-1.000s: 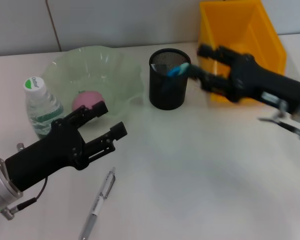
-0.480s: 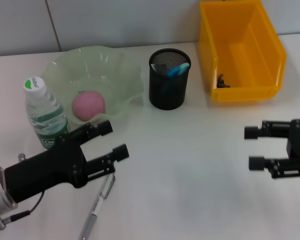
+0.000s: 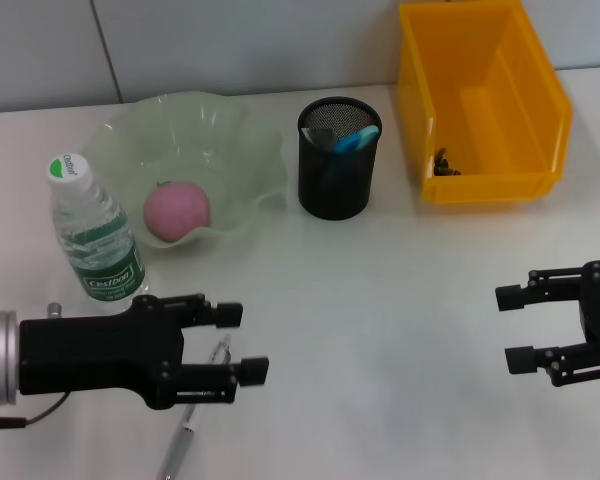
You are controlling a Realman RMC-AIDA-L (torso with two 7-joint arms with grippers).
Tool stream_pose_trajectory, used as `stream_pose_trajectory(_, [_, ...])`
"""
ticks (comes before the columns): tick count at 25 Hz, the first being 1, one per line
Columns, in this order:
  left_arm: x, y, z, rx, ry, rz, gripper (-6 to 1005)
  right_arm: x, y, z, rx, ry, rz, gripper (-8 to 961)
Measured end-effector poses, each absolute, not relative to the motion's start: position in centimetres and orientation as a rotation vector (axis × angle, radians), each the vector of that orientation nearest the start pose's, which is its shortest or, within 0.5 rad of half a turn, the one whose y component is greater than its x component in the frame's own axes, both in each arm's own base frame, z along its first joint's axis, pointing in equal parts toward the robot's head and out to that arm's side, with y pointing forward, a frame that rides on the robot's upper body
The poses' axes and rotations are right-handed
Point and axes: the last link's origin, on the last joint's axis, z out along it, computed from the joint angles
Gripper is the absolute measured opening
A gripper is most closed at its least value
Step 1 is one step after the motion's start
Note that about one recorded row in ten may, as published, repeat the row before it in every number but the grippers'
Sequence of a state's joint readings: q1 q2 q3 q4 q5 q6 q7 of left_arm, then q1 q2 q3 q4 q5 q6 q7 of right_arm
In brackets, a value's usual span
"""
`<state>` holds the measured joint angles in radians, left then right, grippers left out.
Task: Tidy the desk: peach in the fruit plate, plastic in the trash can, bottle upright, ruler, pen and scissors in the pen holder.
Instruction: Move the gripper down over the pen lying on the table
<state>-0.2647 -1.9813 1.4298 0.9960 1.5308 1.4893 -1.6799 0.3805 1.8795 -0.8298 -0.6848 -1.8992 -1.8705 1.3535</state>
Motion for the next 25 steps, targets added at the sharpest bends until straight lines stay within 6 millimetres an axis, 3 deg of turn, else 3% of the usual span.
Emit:
stream_pose_trajectory(1, [-22.0, 28.0, -1.0, -2.990, -0.702, -0.567, 786, 30.0, 27.3, 6.9, -2.935, 0.555, 0.673, 746])
stream_pose_trajectory(6, [-20.1, 28.2, -0.7, -3.029, -0.693, -0.318, 786, 29.9, 27.5, 7.1, -2.927, 0.548, 0.670, 747])
stream_pose_trajectory(8, [-18.2, 28.4, -0.6, -3.048, -0.685, -0.120, 786, 29.8, 27.7, 7.2, -2.927, 0.551, 0.663, 747])
stream_pose_trajectory(11, [-17.5, 28.5, -0.6, -3.052, -0.681, -0.058, 785, 29.9, 27.8, 7.1, -2.927, 0.557, 0.652, 747])
stream_pose_trajectory(13, [-15.7, 29.0, -0.1, -3.041, -0.710, 0.057, 785, 29.9, 27.9, 7.1, -2.935, 0.559, 0.630, 747])
stream_pose_trajectory(25, [-13.6, 30.4, -0.6, -2.982, -0.796, 0.373, 785, 29.7, 28.7, 6.8, -2.960, 0.556, 0.549, 747])
